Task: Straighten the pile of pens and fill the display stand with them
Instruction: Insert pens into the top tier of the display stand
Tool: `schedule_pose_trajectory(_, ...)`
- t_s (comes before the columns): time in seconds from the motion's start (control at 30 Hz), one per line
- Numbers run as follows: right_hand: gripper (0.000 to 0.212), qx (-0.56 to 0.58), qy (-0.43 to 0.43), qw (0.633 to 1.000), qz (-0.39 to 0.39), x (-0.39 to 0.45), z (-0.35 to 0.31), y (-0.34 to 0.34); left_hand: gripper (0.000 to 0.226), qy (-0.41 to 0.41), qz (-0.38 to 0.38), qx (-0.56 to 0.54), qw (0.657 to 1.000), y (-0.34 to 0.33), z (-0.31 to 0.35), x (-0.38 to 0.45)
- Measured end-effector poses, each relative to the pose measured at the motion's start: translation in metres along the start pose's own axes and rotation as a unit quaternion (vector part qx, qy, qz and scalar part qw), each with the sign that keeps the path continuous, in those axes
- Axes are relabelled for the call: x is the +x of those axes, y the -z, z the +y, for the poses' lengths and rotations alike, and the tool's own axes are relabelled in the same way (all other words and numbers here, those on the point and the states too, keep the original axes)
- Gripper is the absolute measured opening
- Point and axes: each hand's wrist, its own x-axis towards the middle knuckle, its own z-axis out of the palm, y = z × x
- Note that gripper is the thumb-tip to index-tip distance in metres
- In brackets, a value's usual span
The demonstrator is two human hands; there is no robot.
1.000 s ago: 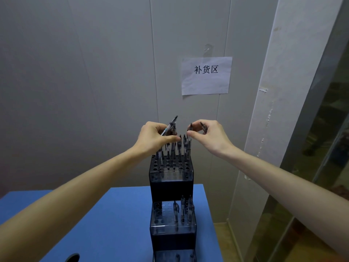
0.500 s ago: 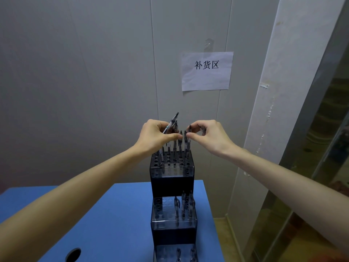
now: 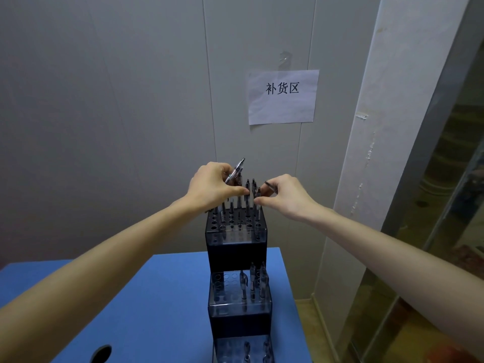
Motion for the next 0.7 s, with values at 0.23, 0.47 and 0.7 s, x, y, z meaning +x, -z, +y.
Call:
schedule_pose_trajectory(0.23, 0.027, 0.026, -0.012, 0.999, 0.014, -0.004, -0.008, -0.001, 0.042, -0.006, -0.100, 0.141, 0.985, 0.005, 0.009, 0.009)
schedule_pose_trajectory(0.47, 0.018, 0.077, -0.039, 0.995, 0.042, -0.013, -0.009, 0.005, 0.048, -0.031, -0.112, 0.246, 0.962, -0.002, 0.020, 0.006)
schedule_pose_trajectory(0.7, 0.022, 0.194, -0.077, 0.977, 0.040, -0.018, -0.016, 0.016, 0.067, -0.026, -0.070, 0.164, 0.984, 0.000, 0.018, 0.004)
